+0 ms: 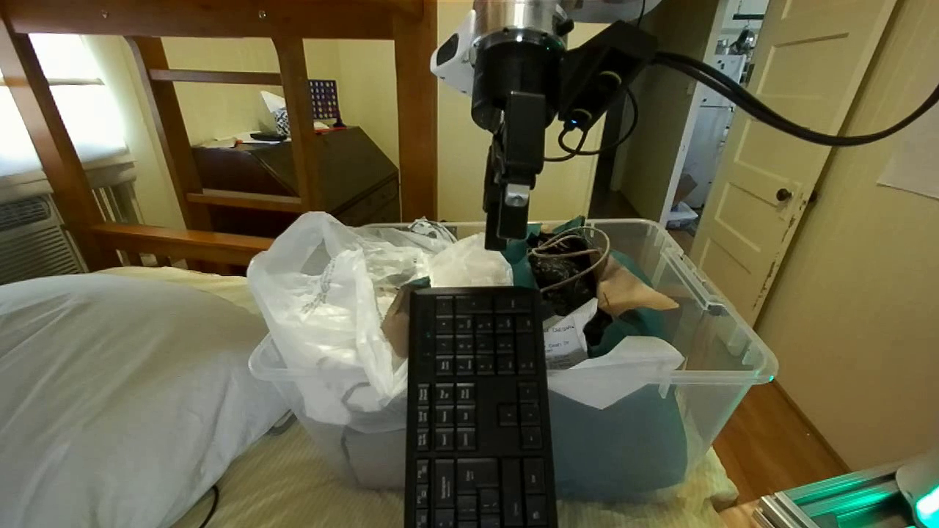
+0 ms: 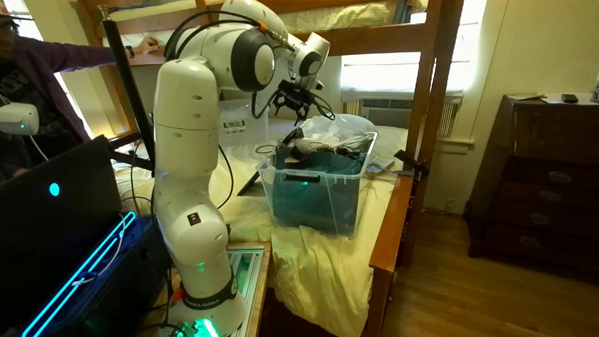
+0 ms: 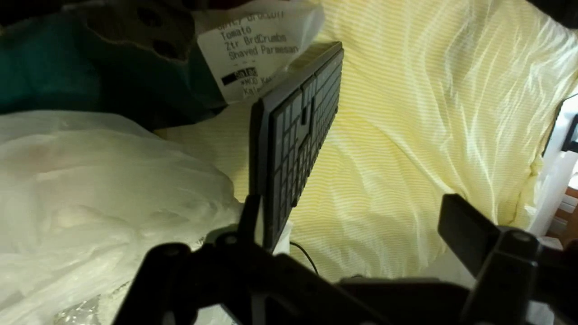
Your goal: Remove the keyboard from the storage box and place it on the bed
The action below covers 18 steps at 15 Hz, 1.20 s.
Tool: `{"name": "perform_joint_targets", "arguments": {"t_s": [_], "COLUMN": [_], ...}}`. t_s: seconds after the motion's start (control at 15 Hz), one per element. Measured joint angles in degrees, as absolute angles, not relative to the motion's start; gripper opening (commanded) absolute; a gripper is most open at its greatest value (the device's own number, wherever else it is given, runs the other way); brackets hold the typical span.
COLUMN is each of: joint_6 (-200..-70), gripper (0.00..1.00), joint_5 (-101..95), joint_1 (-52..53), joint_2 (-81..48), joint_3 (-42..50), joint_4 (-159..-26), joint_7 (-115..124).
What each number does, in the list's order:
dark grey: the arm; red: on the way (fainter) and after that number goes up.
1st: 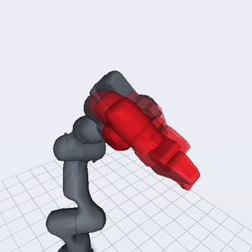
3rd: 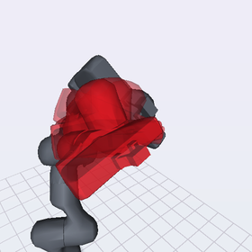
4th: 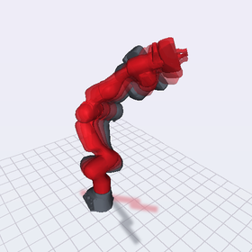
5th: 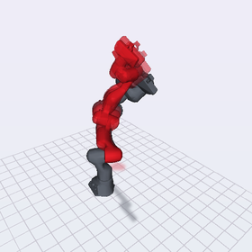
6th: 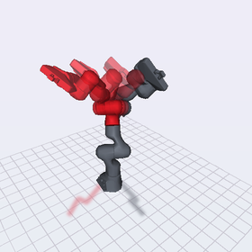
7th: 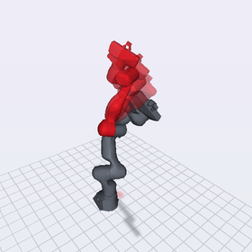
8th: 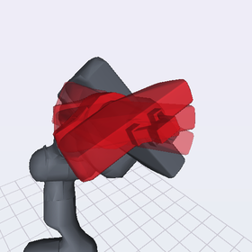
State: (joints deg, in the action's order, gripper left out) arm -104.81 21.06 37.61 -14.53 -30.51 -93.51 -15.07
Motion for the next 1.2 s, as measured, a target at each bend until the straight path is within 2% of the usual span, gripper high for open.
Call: {"name": "perform_joint_targets", "arguments": {"t_s": [0.33, 0.47, 0.6, 0.67, 0.73, 0.8, 0.87, 1.0, 1.07, 1.2], "joint_6": [-105.4, -105.6, -105.8, -106.1, -106.3, -106.6, -107.0, -108.0, -108.5, -109.4], "gripper": [0.98, 0.80, 0.77, 0.65, 0.69, 0.62, 0.42, 0.41, 0.30, 0.15], "joint_5": [21.0, 21.0, 20.9, 20.9, 20.9, 20.9, 20.9, 20.9, 20.9, 20.9], "joint_1": [37.1, 37.1, 37.2, 37.2, 37.2, 37.2, 37.3, 37.5, 37.6, 37.8], "joint_2": [-14.0, -14.2, -14.5, -14.6, -14.7, -14.8, -14.9, -15.3, -15.6, -16.1], "joint_3": [-29.9, -29.9, -29.9, -29.9, -29.9, -29.9, -29.9, -29.9, -30.0, -30.0], "joint_4": [-97.7, -98.9, -99.4, -99.6, -99.8, -99.9, -100.0, -100.1, -100.1, -100.1], "joint_7": [-15.1, -15.1, -15.2, -15.2, -15.2, -15.3, -15.4, -15.6, -15.7, -16.3]}}
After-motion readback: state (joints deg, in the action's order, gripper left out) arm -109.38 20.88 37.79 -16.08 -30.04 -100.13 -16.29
